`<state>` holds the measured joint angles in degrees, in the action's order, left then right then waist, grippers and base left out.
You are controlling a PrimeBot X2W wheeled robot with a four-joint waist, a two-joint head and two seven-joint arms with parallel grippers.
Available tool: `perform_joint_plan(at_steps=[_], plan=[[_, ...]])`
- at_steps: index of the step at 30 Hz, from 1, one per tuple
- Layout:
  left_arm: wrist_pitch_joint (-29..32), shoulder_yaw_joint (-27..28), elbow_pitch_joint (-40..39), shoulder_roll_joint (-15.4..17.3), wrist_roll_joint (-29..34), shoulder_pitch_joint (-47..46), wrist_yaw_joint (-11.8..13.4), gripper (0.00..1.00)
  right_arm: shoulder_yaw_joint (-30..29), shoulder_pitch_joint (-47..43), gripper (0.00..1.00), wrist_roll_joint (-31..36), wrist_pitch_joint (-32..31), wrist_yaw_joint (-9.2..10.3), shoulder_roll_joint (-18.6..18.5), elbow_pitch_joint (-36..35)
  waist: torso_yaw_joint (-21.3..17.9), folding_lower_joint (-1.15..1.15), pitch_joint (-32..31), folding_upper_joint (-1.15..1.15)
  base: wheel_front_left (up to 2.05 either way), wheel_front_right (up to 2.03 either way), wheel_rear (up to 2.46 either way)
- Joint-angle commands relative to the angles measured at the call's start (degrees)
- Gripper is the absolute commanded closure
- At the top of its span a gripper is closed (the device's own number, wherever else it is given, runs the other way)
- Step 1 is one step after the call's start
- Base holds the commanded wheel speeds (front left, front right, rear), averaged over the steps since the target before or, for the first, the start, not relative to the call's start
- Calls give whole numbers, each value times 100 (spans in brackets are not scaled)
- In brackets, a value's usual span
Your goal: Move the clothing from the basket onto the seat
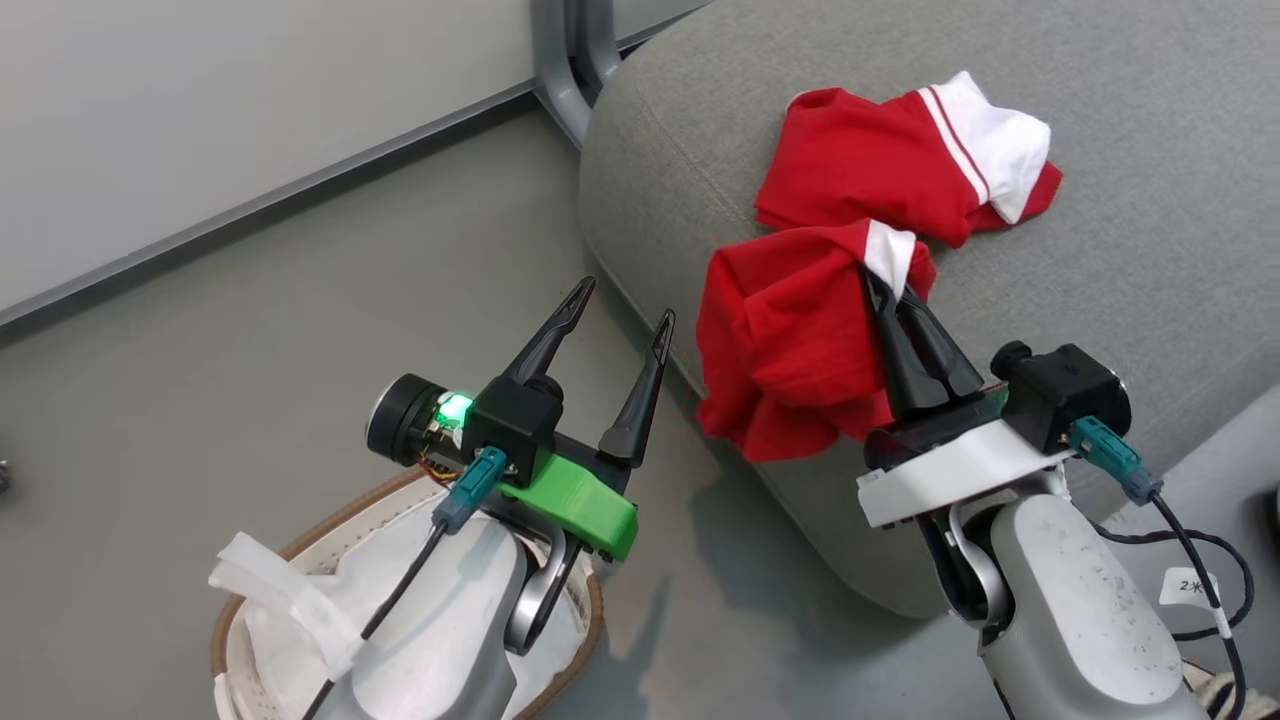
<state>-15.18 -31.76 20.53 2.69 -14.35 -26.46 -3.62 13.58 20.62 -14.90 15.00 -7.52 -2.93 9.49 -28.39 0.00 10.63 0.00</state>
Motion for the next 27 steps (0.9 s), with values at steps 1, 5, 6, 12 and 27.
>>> perform_joint_plan(at_steps=[1,5,6,12,27], plan=[[6,-9,37,43,-22,-76,-38,0,-21,-32,100,99,27,6,4,-44,-287,0,250,0,0,0,0],[6,-16,115,42,34,-118,-53,0,-113,203,100,403,28,6,0,34,-294,0,364,0,0,0,0],[6,-1,136,42,60,-108,-56,0,-156,322,100,516,28,6,-5,58,-295,0,397,0,0,0,0],[6,184,283,103,236,2,-52,0,-382,1340,100,860,27,7,-461,234,-296,0,663,0,0,0,0],[5,292,342,287,545,-418,-245,0,-1541,3423,100,1811,21,7,-1908,2148,426,0,1661,0,0,0,0]])
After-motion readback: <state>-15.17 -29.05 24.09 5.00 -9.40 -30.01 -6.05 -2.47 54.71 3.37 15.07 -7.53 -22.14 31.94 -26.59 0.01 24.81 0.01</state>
